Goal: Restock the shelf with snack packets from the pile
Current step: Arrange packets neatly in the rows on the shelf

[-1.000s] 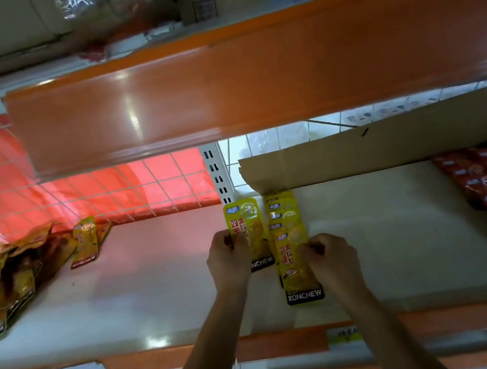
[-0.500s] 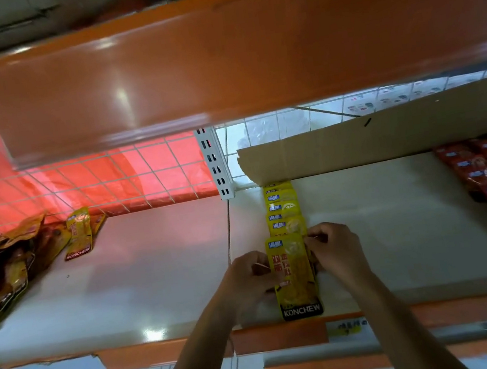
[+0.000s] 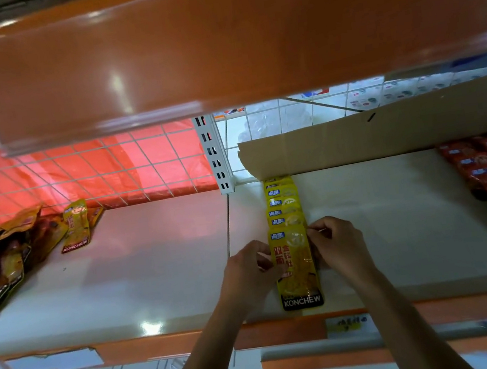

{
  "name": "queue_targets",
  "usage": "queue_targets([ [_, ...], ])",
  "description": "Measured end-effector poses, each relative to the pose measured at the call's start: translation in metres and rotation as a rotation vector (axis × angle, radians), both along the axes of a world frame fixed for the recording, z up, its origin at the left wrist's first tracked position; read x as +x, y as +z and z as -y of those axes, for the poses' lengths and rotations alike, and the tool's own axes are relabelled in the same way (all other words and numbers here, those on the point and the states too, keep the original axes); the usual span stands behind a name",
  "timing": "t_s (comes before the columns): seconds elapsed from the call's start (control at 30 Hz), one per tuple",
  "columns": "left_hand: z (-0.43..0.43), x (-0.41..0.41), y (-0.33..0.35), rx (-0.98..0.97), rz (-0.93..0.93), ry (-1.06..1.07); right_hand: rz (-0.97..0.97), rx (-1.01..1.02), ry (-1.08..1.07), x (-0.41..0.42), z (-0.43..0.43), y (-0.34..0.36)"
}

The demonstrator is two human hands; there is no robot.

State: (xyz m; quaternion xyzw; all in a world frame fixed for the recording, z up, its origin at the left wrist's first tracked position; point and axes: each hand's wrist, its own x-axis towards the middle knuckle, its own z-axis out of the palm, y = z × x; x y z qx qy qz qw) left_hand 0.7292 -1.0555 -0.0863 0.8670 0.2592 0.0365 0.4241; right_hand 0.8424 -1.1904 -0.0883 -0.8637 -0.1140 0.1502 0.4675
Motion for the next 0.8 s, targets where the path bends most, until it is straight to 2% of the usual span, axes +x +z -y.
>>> queue_targets([
  [0.6, -0.0001, -0.003, 0.0001, 0.01, -0.048, -0.043, -0.067, -0.024, 0.027, 0.0018, -0.0011, 0.0012],
  [0.8, -0.005, -0.0006, 0.0035, 0.075, -0.046, -0.016, 0.186, -0.095, -0.054, -0.0014, -0.0062, 0.0094],
])
